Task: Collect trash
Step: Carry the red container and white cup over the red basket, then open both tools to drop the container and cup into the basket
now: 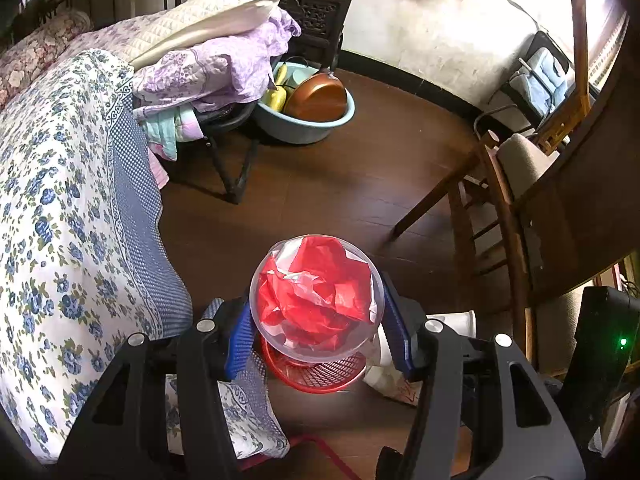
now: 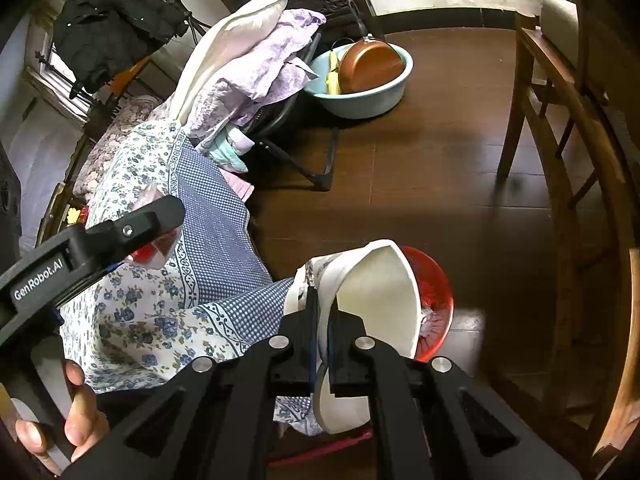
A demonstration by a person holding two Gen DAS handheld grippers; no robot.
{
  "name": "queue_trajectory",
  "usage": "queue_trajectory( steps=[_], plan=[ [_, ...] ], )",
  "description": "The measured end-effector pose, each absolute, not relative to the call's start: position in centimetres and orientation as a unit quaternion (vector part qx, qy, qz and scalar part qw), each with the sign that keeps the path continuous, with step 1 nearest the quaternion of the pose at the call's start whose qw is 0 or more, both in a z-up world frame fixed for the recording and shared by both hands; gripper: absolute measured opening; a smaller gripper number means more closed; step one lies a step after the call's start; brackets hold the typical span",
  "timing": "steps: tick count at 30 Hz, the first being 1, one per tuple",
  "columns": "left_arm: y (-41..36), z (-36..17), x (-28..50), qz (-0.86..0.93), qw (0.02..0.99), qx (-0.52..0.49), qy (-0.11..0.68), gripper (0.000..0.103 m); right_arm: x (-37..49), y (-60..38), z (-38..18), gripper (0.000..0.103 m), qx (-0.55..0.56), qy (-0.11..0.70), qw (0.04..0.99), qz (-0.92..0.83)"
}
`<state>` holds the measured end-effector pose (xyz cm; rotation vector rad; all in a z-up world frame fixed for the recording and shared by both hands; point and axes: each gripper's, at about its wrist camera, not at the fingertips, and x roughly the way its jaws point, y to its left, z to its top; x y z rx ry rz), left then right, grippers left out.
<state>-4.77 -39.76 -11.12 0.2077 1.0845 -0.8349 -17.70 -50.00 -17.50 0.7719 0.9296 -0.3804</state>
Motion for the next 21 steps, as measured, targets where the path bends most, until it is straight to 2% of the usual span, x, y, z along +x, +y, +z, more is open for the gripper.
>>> queue_trajectory(
  steps=[8, 16, 17, 18, 20, 21],
  plan=[
    [-40.0, -11.5, -4.7, -0.383, 0.767, 0.101, 0.504, 0.055, -16.2, -50.9, -21.0, 0.005, 0.359, 0.462, 0.787, -0.197],
    [-40.4, -11.7, -4.8, -0.386, 0.765, 0.107, 0.505, 0.055, -13.1, -51.6, -27.3, 0.008, 0.349, 0.513, 0.754, -0.216],
    [-40.4, -11.9, -4.7, -0.385, 0.764, 0.108, 0.506, 0.055, -13.0, -51.5, -27.8, 0.01, 0.349, 0.516, 0.751, -0.219],
    [-40.4, -12.0, -4.6, -0.384, 0.763, 0.108, 0.508, 0.055, -12.8, -51.5, -28.2, 0.029, 0.348, 0.52, 0.748, -0.221],
    [-40.4, -12.2, -4.4, -0.383, 0.761, 0.105, 0.514, 0.055, -12.9, -51.2, -28.4, 0.048, 0.34, 0.524, 0.748, -0.224],
    [-40.3, -12.3, -4.2, -0.382, 0.759, 0.102, 0.517, 0.055, -13.0, -50.9, -28.2, 0.048, 0.334, 0.527, 0.749, -0.221]
  ],
)
